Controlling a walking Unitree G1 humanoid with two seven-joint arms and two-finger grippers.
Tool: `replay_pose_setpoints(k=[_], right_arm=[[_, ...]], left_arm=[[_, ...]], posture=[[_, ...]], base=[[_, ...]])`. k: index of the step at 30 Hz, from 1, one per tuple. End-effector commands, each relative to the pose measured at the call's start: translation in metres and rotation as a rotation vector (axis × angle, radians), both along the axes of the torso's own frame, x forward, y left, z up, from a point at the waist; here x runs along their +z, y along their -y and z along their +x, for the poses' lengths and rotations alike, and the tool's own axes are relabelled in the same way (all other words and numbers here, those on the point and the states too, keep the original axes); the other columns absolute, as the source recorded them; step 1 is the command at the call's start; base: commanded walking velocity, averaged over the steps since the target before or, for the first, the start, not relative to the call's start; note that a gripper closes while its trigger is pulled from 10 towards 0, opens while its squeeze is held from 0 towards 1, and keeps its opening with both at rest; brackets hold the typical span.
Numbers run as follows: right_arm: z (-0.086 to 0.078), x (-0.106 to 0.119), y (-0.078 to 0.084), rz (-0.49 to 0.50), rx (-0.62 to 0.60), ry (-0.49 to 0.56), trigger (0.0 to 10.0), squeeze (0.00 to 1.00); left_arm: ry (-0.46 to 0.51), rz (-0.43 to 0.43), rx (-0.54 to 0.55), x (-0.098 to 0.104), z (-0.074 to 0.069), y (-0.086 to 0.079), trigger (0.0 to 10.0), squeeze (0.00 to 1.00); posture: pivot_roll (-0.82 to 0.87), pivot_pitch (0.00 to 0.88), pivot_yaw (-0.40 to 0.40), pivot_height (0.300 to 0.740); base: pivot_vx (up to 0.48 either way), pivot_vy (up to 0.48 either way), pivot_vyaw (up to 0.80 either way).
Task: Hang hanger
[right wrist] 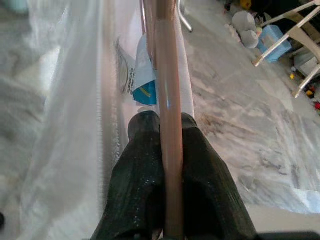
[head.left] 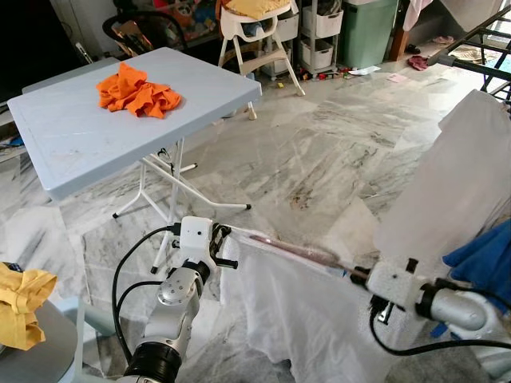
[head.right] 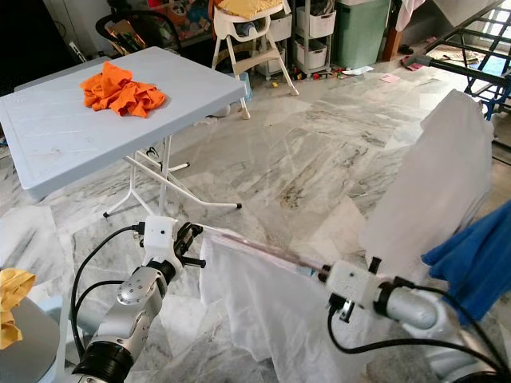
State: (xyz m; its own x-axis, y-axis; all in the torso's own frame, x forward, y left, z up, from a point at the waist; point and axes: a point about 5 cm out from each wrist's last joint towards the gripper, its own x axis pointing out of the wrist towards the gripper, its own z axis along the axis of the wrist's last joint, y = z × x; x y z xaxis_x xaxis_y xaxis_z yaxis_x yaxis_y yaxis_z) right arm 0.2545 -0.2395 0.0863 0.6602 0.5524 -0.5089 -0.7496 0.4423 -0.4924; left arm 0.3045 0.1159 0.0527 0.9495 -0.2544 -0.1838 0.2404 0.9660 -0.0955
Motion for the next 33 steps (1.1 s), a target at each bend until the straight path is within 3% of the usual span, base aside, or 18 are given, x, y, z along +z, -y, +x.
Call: replay_pose_setpoints(k=[1, 8, 11, 15, 19, 20, 21, 22, 28, 29, 30, 33], right_arm=[[-0.002, 0.012, 0.022, 0.015, -0.061, -0.019, 10.0, 0.0], [-0.005, 0.025, 0.027, 0.102, -0.031, -0.07, 10.0, 0.0], [-0.007, 0.031, 0.022, 0.127, -0.006, -0.086, 10.0, 0.0], [-0.011, 0.025, 0.015, 0.083, 0.044, -0.108, 10.0, 0.0], [-0.008, 0.025, 0.007, 0.125, 0.028, -0.089, 10.0, 0.0], [-0.008, 0.026, 0.004, 0.14, 0.032, -0.09, 10.0, 0.0], [-0.008, 0.027, 0.001, 0.156, 0.038, -0.091, 10.0, 0.0], [-0.009, 0.031, -0.006, 0.186, 0.055, -0.091, 10.0, 0.0], [-0.001, 0.05, -0.014, 0.298, 0.046, -0.051, 10.0, 0.0], [0.002, 0.055, -0.015, 0.325, 0.04, -0.041, 10.0, 0.0], [0.005, 0.062, -0.018, 0.364, 0.033, -0.026, 10.0, 0.0], [0.009, 0.07, -0.025, 0.41, 0.031, -0.008, 10.0, 0.0]], left_arm=[[0.028, 0.048, 0.108, 0.006, 0.004, -0.033, 0.0, 0.0], [0.019, 0.06, 0.105, 0.004, 0.004, -0.034, 0.0, 0.0], [0.019, 0.065, 0.109, 0.005, 0.005, -0.034, 0.0, 0.0], [0.01, 0.066, 0.102, 0.004, 0.006, -0.031, 0.0, 0.0], [0.003, 0.065, 0.09, 0.002, 0.004, -0.027, 0.0, 0.0], [0.0, 0.065, 0.087, 0.001, 0.004, -0.027, 4.2, 0.0], [-0.003, 0.067, 0.086, 0.001, 0.003, -0.026, 7.6, 0.0], [-0.015, 0.072, 0.085, -0.001, 0.002, -0.026, 10.0, 0.0], [-0.05, 0.063, 0.05, -0.009, -0.002, -0.024, 10.0, 0.0], [-0.05, 0.066, 0.047, -0.009, -0.003, -0.023, 10.0, 0.07], [-0.039, 0.066, 0.042, -0.009, -0.004, -0.022, 10.0, 1.0], [-0.01, 0.073, 0.041, -0.008, -0.005, -0.02, 10.0, 1.0]], posture=[[-0.12, 0.0, 0.134, 0.74], [-0.13, 0.0, 0.141, 0.74], [-0.13, 0.0, 0.144, 0.74], [-0.13, 0.0, 0.145, 0.74], [-0.13, 0.0, 0.144, 0.74], [-0.13, 0.0, 0.144, 0.74], [-0.13, 0.0, 0.144, 0.74], [-0.13, 0.0, 0.143, 0.74], [-0.13, 0.0, 0.143, 0.74], [-0.13, 0.0, 0.142, 0.74], [-0.13, 0.0, 0.14, 0.74], [-0.13, 0.0, 0.138, 0.74]], base=[[0.0, 0.0, 0.0], [0.0, 0.0, 0.0], [0.0, 0.0, 0.0], [0.0, 0.0, 0.0], [0.0, 0.0, 0.0], [0.0, 0.0, 0.0], [0.0, 0.0, 0.0], [0.0, 0.0, 0.0], [0.0, 0.0, 0.0], [0.0, 0.0, 0.0], [0.0, 0.0, 0.0], [0.0, 0.0, 0.0]])
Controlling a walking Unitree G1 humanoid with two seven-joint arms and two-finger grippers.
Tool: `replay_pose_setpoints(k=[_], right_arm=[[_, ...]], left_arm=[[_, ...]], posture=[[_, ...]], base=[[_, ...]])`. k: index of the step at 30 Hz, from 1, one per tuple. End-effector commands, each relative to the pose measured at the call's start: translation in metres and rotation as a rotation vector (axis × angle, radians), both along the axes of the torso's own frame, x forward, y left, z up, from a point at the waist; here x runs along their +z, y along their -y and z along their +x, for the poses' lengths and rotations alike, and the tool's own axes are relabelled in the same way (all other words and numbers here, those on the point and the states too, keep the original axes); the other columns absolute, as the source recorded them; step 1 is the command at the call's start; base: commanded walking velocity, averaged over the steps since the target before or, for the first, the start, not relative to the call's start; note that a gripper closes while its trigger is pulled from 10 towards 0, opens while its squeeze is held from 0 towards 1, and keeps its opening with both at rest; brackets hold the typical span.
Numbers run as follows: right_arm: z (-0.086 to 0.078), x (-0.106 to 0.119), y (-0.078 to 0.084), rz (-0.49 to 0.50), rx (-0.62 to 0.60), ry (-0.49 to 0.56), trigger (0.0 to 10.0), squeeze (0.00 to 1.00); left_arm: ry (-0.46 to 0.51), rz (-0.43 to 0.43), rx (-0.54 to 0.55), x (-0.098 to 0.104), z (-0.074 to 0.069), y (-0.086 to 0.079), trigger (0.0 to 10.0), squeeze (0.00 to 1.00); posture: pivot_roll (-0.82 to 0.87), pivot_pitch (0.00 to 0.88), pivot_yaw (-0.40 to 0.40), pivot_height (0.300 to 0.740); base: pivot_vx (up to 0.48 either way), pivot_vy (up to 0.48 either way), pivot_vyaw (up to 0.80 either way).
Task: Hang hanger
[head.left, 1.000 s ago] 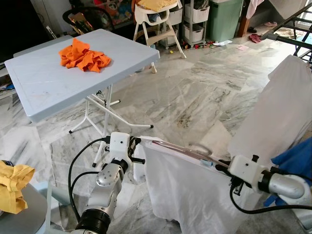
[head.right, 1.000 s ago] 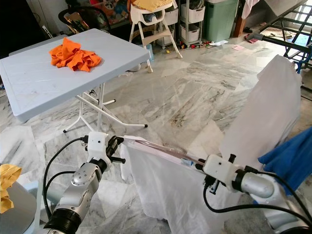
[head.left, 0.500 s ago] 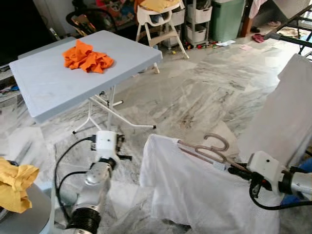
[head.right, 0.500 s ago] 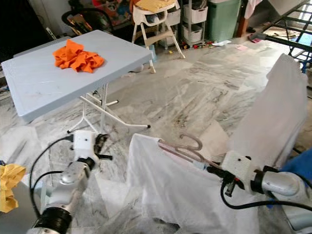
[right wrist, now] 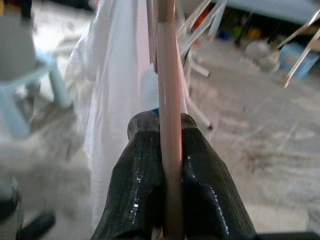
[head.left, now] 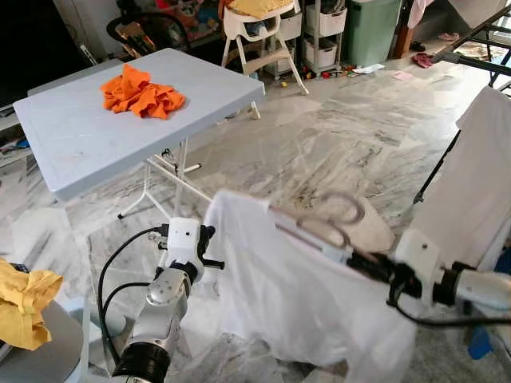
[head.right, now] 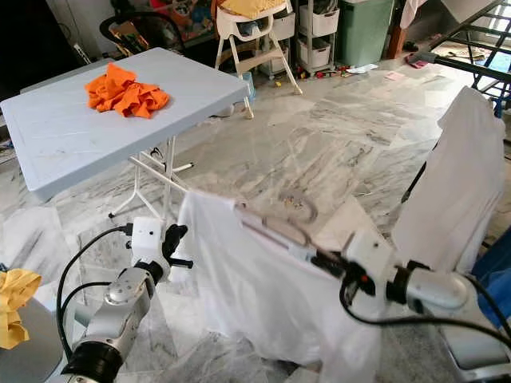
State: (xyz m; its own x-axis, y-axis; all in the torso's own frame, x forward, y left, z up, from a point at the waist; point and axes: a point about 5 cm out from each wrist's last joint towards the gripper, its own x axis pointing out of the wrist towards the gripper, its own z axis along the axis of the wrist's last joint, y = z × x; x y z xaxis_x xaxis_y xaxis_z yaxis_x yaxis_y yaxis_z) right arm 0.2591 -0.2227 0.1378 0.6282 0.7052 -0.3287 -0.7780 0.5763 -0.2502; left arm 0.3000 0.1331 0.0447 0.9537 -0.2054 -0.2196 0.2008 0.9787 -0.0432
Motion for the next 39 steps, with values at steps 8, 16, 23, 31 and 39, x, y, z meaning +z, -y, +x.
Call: replay_pose_setpoints(k=[8, 16, 23, 31, 39], right_arm=[[-0.001, 0.008, -0.015, 0.018, 0.073, 0.013, 10.0, 0.0], [0.006, -0.022, -0.003, -0.335, 0.098, 0.056, 10.0, 0.0], [0.019, -0.026, -0.018, -0.35, 0.131, 0.12, 10.0, 0.0], [0.029, -0.021, -0.025, -0.413, 0.259, 0.156, 10.0, 0.0], [0.038, -0.014, -0.009, -0.525, 0.374, 0.128, 10.0, 0.0]], left_arm=[[0.091, 0.1, -0.007, 0.008, 0.001, -0.01, 10.0, 1.0], [0.125, 0.117, -0.142, 0.011, -0.006, -0.003, 10.0, 1.0], [0.128, 0.068, -0.368, 0.01, -0.025, 0.016, 10.0, 1.0], [0.113, 0.039, -0.549, 0.012, -0.035, 0.02, 10.0, 1.0], [0.187, 0.141, -0.515, 0.027, -0.025, 0.005, 10.0, 1.0]], posture=[[-0.13, 0.0, 0.133, 0.74], [-0.13, 0.0, 0.147, 0.74], [-0.13, 0.0, 0.155, 0.74], [-0.13, 0.0, 0.142, 0.74], [-0.12, 0.0, 0.118, 0.74]], base=[[0.0, 0.0, 0.0], [0.0, 0.0, 0.0], [0.0, 0.0, 0.0], [0.0, 0.0, 0.0], [0.0, 0.0, 0.0]])
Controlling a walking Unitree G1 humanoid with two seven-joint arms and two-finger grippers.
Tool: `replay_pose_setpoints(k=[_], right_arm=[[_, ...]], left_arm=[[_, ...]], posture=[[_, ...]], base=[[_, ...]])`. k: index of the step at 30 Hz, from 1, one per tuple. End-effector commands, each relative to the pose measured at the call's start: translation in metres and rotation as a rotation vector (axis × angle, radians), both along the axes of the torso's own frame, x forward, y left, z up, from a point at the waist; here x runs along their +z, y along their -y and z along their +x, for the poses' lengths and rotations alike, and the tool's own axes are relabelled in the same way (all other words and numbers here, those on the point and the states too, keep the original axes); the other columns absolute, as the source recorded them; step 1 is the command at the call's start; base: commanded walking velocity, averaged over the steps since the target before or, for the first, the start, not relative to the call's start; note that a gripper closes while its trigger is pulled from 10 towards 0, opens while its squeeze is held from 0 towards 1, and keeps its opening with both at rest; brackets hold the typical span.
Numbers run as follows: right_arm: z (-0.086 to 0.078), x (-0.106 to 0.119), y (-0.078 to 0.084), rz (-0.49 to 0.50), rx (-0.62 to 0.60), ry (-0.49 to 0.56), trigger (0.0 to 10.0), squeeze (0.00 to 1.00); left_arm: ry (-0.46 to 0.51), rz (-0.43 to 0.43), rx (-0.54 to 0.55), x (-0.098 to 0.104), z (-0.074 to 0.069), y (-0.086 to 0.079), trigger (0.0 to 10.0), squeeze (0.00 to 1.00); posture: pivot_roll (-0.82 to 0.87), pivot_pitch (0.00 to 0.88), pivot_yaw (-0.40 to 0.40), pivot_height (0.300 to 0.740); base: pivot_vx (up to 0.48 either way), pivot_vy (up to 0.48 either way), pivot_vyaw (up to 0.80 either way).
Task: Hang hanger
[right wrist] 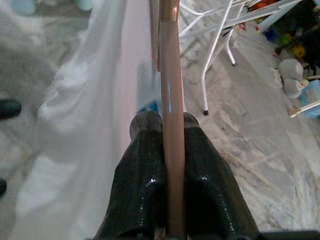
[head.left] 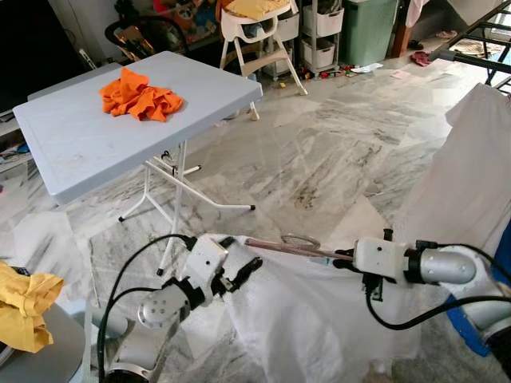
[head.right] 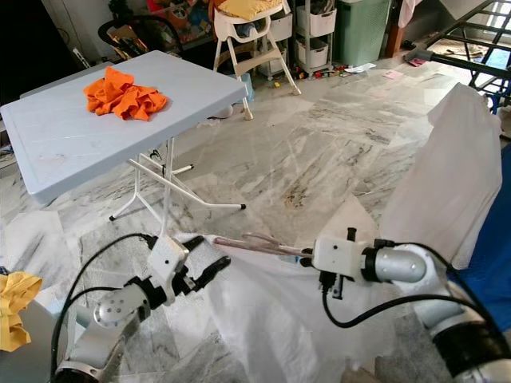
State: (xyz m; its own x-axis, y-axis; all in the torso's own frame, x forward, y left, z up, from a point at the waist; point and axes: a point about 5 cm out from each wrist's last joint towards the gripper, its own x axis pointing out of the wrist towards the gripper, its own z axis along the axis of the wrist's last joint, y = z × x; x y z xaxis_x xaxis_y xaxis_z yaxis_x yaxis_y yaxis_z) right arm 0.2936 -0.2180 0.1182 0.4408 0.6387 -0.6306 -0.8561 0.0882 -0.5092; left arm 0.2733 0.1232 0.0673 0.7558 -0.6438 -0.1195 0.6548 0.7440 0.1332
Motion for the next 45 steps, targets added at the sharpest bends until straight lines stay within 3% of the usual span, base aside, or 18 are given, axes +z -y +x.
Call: replay_pose_setpoints(k=[1, 14, 20, 29, 39, 43, 45], right_arm=[[0.005, 0.007, -0.002, -0.026, 0.049, 0.02, 10.0, 0.0], [0.02, 0.014, -0.007, -0.074, 0.131, 0.058, 10.0, 0.0], [0.025, 0.015, -0.002, -0.103, 0.126, 0.08, 10.0, 0.0], [0.028, 0.021, -0.007, -0.039, 0.145, 0.101, 10.0, 0.0], [0.038, 0.026, -0.013, 0.063, 0.047, 0.155, 10.0, 0.0], [0.038, 0.026, -0.018, 0.093, 0.053, 0.152, 10.0, 0.0], [0.037, 0.027, -0.019, 0.086, 0.074, 0.147, 10.0, 0.0]], left_arm=[[0.028, 0.033, -0.012, 0.004, 0.0, -0.004, 10.0, 1.0], [-0.031, 0.085, -0.19, -0.009, -0.019, 0.007, 10.0, 1.0], [0.018, 0.057, -0.116, 0.001, -0.009, 0.002, 10.0, 1.0], [0.052, 0.119, -0.006, -0.004, -0.002, -0.013, 10.0, 1.0], [0.077, 0.117, 0.008, -0.004, -0.002, -0.008, 10.0, 1.0], [0.07, 0.117, -0.011, -0.005, -0.002, -0.005, 10.0, 1.0], [0.064, 0.118, -0.027, -0.006, -0.003, -0.004, 10.0, 0.95]], posture=[[-0.11, 0.0, 0.115, 0.74], [-0.12, 0.0, 0.112, 0.74], [-0.12, 0.0, 0.106, 0.74], [-0.11, 0.0, 0.097, 0.74], [-0.12, 0.0, 0.096, 0.74], [-0.12, 0.0, 0.096, 0.74], [-0.12, 0.0, 0.097, 0.74]], base=[[0.0, 0.0, 0.0], [0.0, 0.0, 0.0], [0.0, 0.0, 0.0], [0.0, 0.0, 0.0], [0.0, 0.0, 0.0], [0.0, 0.0, 0.0], [0.0, 0.0, 0.0]])
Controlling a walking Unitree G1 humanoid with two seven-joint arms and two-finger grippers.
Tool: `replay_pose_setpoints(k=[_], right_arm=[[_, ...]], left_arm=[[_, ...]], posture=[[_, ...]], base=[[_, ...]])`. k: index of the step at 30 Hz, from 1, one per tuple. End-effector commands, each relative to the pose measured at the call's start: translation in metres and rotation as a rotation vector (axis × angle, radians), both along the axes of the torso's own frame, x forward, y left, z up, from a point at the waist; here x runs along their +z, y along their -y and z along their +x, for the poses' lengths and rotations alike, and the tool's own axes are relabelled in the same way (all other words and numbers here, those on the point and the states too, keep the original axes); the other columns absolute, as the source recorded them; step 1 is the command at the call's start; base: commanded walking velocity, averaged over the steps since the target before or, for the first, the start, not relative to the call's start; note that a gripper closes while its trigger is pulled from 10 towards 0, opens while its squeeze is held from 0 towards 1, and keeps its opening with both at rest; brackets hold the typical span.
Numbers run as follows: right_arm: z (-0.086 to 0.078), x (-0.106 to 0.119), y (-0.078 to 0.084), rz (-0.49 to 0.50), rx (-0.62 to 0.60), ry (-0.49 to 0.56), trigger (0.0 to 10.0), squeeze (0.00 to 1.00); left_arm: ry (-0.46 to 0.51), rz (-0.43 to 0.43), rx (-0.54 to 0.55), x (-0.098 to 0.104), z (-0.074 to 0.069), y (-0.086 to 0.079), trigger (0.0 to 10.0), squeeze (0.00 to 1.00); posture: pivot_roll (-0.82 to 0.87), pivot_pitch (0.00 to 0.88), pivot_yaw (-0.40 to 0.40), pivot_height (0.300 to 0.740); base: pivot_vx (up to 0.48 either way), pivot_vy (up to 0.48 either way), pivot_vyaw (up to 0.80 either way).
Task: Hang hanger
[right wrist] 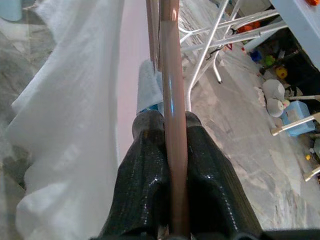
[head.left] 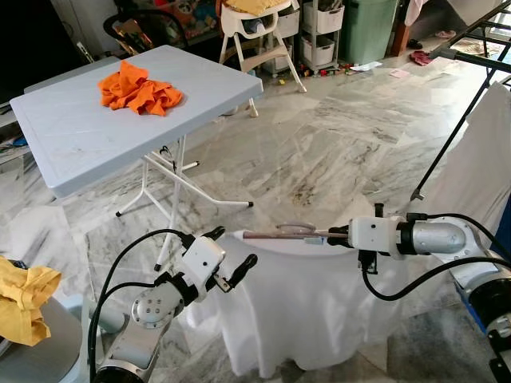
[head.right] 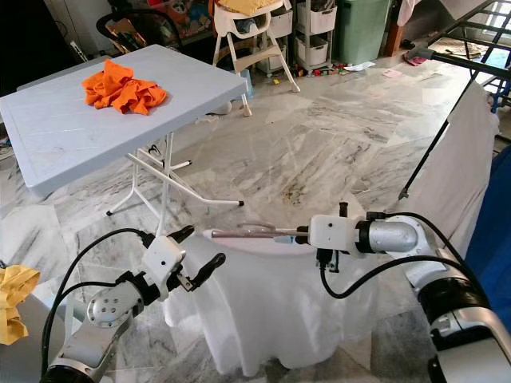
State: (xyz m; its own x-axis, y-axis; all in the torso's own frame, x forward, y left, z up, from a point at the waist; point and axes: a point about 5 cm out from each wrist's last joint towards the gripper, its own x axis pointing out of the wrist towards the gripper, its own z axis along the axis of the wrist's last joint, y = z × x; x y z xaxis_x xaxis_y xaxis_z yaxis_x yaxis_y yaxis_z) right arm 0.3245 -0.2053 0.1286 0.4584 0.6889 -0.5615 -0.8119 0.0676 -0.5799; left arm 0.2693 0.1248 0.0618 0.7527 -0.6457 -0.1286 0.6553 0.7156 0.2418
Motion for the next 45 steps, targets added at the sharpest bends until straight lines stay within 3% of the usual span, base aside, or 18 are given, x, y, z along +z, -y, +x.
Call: replay_pose_setpoints(k=[1, 2, 3, 4, 11, 22, 23, 24, 25, 26, 45], right_arm=[[0.006, 0.019, -0.006, 0.034, 0.039, 0.056, 10.0, 0.0], [0.005, 0.02, -0.006, 0.027, 0.048, 0.052, 10.0, 0.0], [0.005, 0.02, -0.005, 0.022, 0.054, 0.049, 10.0, 0.0], [0.004, 0.021, -0.004, 0.003, 0.068, 0.043, 10.0, 0.0], [0.003, 0.021, 0.004, -0.079, 0.093, 0.049, 10.0, 0.0], [-0.007, 0.024, -0.001, -0.117, 0.224, 0.005, 10.0, 0.0], [-0.008, 0.024, -0.001, -0.123, 0.23, 0.0, 10.0, 0.0], [-0.01, 0.023, 0.001, -0.135, 0.241, -0.016, 10.0, 0.0], [-0.01, 0.024, 0.002, -0.139, 0.246, -0.02, 10.0, 0.0], [-0.01, 0.025, 0.002, -0.14, 0.246, -0.019, 10.0, 0.0], [-0.01, 0.026, 0.003, -0.129, 0.242, -0.021, 10.0, 0.0]], left_arm=[[-0.011, 0.036, -0.023, -0.002, -0.001, -0.003, 10.0, 0.65], [-0.012, 0.038, -0.026, -0.003, -0.002, -0.003, 10.0, 0.34], [-0.013, 0.039, -0.027, -0.003, -0.002, -0.004, 10.0, 0.34], [-0.011, 0.04, -0.026, -0.003, -0.002, -0.004, 10.0, 0.0], [-0.002, 0.035, -0.033, 0.001, -0.001, -0.005, 10.0, 0.0], [-0.116, 0.069, -0.223, -0.014, -0.016, 0.009, 10.0, 0.0], [-0.119, 0.065, -0.231, -0.014, -0.017, 0.01, 8.7, 0.0], [-0.127, 0.059, -0.246, -0.015, -0.018, 0.012, 3.6, 0.0], [-0.128, 0.056, -0.249, -0.015, -0.018, 0.013, 2.7, 0.0], [-0.136, 0.052, -0.256, -0.015, -0.018, 0.013, 0.0, 0.0], [-0.174, 0.026, -0.291, -0.016, -0.021, 0.012, 0.0, 0.0]], posture=[[-0.12, 0.0, 0.099, 0.74], [-0.12, 0.0, 0.099, 0.74], [-0.12, 0.0, 0.099, 0.74], [-0.12, 0.0, 0.1, 0.74], [-0.12, 0.0, 0.104, 0.74], [-0.13, 0.0, 0.111, 0.74], [-0.13, 0.0, 0.111, 0.74], [-0.13, 0.0, 0.111, 0.74], [-0.13, 0.0, 0.111, 0.74], [-0.13, 0.0, 0.111, 0.74], [-0.12, 0.0, 0.109, 0.74]], base=[[0.0, 0.0, 0.0], [0.0, 0.0, 0.0], [0.0, 0.0, 0.0], [0.0, 0.0, 0.0], [0.0, 0.0, 0.0], [0.0, 0.0, 0.0], [0.0, 0.0, 0.0], [0.0, 0.0, 0.0], [0.0, 0.0, 0.0], [0.0, 0.0, 0.0], [0.0, 0.0, 0.0]])
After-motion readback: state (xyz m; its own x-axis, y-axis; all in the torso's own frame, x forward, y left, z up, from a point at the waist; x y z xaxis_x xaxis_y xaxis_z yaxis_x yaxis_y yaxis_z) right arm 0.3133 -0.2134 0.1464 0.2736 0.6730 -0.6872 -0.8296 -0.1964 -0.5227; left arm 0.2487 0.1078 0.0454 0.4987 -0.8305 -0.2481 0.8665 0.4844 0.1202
